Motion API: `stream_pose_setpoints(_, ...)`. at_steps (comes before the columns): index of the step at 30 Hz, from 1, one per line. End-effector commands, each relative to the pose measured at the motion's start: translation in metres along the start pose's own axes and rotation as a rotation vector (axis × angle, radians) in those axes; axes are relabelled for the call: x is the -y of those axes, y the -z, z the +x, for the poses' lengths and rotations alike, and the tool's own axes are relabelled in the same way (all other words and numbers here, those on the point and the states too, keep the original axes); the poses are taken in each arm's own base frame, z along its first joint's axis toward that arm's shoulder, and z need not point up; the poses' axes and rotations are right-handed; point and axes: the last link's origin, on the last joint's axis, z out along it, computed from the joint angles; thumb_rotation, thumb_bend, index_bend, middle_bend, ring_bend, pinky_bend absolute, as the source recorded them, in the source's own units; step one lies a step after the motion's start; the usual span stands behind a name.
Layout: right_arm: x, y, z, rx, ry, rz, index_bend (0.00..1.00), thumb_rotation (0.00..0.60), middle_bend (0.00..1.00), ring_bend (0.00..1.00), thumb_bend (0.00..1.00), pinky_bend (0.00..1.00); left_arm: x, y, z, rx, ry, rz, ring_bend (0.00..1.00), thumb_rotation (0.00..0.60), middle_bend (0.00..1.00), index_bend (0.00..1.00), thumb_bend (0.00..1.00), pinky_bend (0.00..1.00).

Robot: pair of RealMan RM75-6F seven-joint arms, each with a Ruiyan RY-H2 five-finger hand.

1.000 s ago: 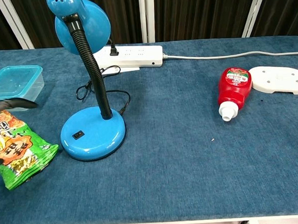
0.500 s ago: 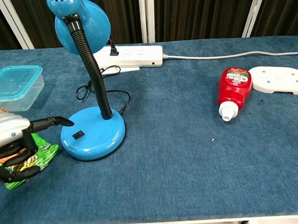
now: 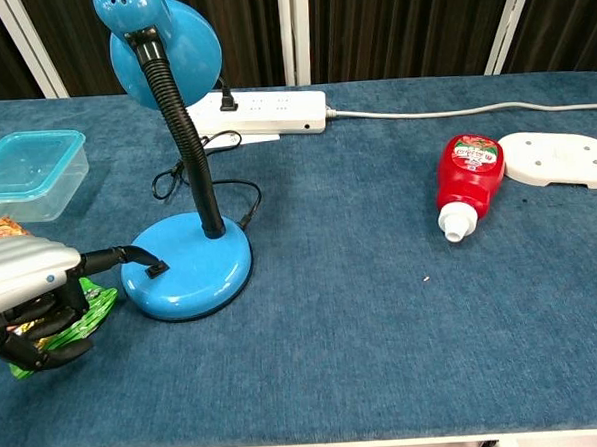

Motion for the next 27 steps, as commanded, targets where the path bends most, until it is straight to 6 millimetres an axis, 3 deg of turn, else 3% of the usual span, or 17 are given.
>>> stream_pose_setpoints(1,-0.0011,-0.0002,0.0003,-0.001,0.001,-0.004,0.0,0.6,0.0,0.0,0.18,0.01,0.0003,0.0001,-0.0007,0.005,-0.002,0.0,0.84,0.6,0.84,0.1,0.39,0.92)
stream_pose_setpoints(11,-0.0022,-0.0015,-0.0028,0.009,-0.003,-0.006,0.0,0.6,0.0,0.0,0.18,0.01,-0.0011,0.0013,-0.0003,0.014,-0.006,0.001,0.84,0.6,0.84,0.11,0.39,0.92)
stream_pose_setpoints(22,-0.0046,-0.0007,-0.0041,0.011,-0.006,-0.012,0.0,0.6,0.0,0.0,0.18,0.01,-0.0017,0.0049,-0.002,0.023,-0.001,0.007,0.84,0.6,0.84,0.19,0.39,0.92)
stream_pose_setpoints(27,-0.0049,-0.0001,-0.0025,0.002,-0.009,-0.014,0.0,0.6,0.0,0.0,0.18,0.01,-0.0029,0.0067,0.0075,-0.029,0.005,0.007,0.84,0.6,0.84,0.19,0.39,0.92)
